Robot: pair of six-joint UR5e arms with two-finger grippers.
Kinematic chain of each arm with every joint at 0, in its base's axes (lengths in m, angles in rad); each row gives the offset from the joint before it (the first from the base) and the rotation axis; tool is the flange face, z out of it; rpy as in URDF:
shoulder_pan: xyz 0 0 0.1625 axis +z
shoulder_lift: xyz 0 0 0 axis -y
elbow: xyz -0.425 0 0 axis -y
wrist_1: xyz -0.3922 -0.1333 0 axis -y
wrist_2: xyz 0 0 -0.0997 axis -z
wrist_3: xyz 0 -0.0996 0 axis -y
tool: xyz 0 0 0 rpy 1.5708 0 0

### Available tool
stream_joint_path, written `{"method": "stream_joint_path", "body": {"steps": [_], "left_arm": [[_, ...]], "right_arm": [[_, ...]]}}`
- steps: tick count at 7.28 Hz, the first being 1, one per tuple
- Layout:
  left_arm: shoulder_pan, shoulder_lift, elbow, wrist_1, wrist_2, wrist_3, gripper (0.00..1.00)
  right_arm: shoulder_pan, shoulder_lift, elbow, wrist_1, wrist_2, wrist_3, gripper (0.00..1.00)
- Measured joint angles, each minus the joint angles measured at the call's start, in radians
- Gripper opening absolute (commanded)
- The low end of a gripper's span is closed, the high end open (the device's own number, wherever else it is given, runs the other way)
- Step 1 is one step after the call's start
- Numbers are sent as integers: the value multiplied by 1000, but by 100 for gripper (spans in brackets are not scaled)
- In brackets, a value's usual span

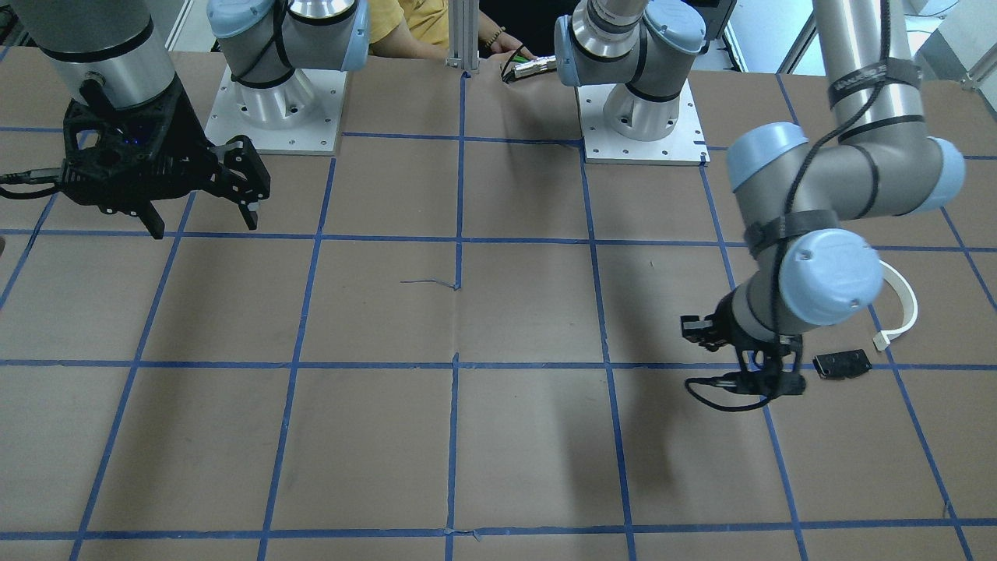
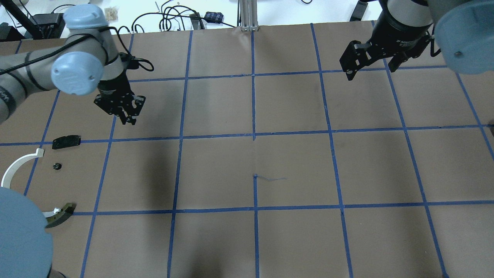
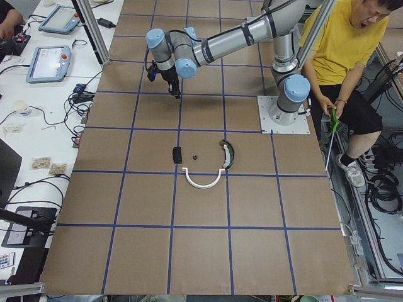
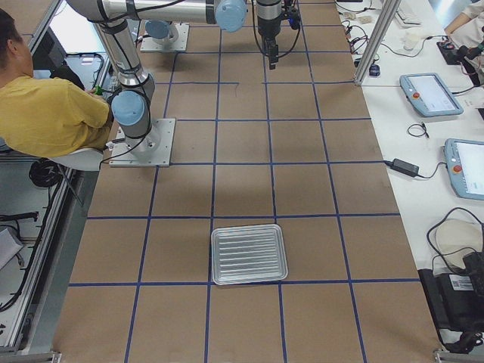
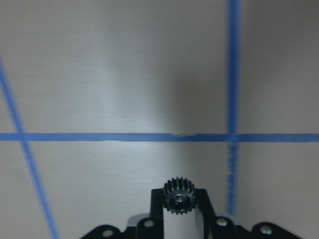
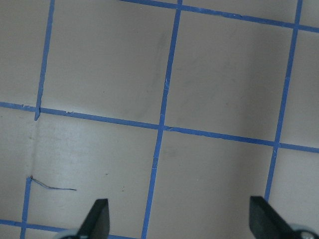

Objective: Place bearing gear from tray to pile

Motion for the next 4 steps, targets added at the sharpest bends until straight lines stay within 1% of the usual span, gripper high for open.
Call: {"method": "stream_joint_path", "body": {"steps": [1, 3, 4], "left_arm": [[103, 3, -12, -2, 7, 91, 0], [289, 0, -67, 15, 10, 241, 0], [350, -9, -93, 35, 16, 283, 0]], "right_arm": [[-3, 0, 0, 0, 1, 0, 100], [-6, -1, 2, 1, 2, 1, 100], [-6, -3, 2, 1, 2, 2, 100]]}}
